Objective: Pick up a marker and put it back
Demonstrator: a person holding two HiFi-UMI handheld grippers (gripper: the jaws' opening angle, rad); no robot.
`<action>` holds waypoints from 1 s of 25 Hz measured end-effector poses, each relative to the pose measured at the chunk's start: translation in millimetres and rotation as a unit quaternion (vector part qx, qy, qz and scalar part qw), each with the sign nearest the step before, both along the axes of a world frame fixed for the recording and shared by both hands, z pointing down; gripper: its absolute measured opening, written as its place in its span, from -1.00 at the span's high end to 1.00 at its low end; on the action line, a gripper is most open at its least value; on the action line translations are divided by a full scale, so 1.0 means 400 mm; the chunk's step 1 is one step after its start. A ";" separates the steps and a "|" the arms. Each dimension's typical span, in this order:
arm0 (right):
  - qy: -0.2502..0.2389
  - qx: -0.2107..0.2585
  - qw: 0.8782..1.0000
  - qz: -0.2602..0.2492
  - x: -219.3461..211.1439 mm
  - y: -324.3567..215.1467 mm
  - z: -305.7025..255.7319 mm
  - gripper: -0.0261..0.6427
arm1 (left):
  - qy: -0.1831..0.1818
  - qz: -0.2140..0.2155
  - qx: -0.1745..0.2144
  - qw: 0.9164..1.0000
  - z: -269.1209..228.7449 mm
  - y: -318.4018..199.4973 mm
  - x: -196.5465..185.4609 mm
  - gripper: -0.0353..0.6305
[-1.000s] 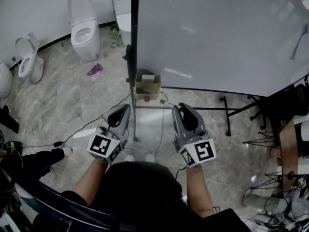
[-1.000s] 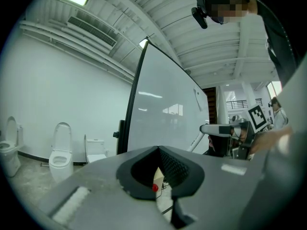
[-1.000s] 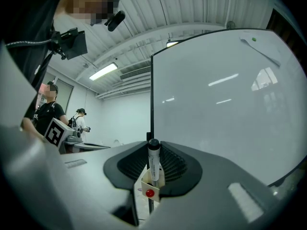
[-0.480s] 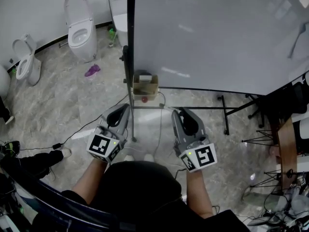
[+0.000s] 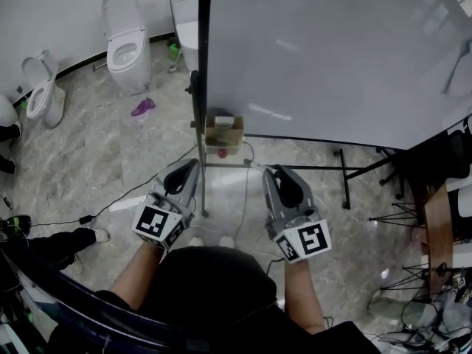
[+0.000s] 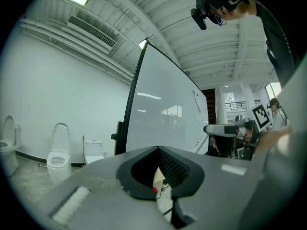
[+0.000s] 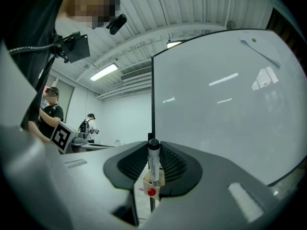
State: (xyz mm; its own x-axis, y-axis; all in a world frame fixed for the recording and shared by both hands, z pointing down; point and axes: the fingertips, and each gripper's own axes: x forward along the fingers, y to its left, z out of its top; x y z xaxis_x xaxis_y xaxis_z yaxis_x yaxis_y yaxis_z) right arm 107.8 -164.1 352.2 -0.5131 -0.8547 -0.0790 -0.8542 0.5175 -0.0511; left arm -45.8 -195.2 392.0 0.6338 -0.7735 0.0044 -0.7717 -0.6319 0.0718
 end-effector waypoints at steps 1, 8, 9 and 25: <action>-0.001 -0.001 1.000 -0.001 -0.001 -0.001 0.001 0.67 | -0.002 -0.001 0.000 1.000 0.001 0.000 -0.002 0.88; -0.003 -0.001 1.000 -0.011 -0.012 -0.003 0.006 0.67 | 0.003 -0.017 0.000 1.000 0.005 0.002 -0.018 0.88; -0.003 -0.001 1.000 -0.012 -0.013 -0.004 0.006 0.68 | 0.001 -0.018 -0.001 1.000 0.006 0.003 -0.019 0.88; -0.002 -0.005 1.000 -0.027 -0.020 -0.019 0.015 0.68 | 0.001 -0.039 -0.007 0.999 0.011 0.011 -0.036 0.88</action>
